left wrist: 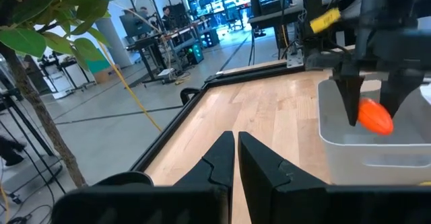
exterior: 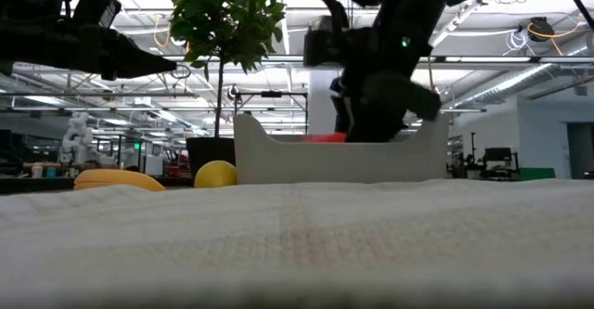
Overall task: Pick and placing Produce into tupperware
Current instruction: Put the carrot into the gray bin
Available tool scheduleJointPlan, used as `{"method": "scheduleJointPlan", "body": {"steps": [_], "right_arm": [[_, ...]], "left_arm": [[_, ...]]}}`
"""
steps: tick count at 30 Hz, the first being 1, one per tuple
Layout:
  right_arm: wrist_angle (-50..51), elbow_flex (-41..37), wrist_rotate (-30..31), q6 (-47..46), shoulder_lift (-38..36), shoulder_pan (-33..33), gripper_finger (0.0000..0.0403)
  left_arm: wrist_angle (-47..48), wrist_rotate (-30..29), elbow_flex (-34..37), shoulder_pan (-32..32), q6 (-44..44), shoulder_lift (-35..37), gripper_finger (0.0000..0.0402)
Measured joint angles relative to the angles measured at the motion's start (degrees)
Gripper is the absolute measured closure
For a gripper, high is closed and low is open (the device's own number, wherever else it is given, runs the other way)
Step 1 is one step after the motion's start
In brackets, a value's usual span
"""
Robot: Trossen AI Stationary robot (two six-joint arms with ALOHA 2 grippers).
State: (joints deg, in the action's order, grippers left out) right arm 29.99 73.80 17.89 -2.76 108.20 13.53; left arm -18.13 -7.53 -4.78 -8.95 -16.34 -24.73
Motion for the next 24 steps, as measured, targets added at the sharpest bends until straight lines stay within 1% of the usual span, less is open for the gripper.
{"method": "scheduleJointPlan", "body": {"steps": [4, 18, 21, 24], "right_arm": [[0.13, -0.11, -0.01, 0.52, 1.45, 0.1, 0.0239], [0.01, -0.09, -0.14, 0.5, 1.35, 0.1, 0.0238], [-0.04, -0.09, -2.0, 0.43, 1.25, 0.1, 0.0236], [0.01, -0.09, -3.17, -0.29, 1.25, 0.06, 0.0223]], "left_arm": [[0.13, 0.0, -0.01, 0.0, 0.04, 0.0, 0.0376], [0.37, 0.0, -0.01, -0.02, 0.15, 0.0, 0.0376], [0.39, 0.0, -0.02, -0.02, 0.15, 0.0, 0.0376], [0.39, 0.0, 0.0, -0.02, 0.15, 0.0, 0.0376]]}}
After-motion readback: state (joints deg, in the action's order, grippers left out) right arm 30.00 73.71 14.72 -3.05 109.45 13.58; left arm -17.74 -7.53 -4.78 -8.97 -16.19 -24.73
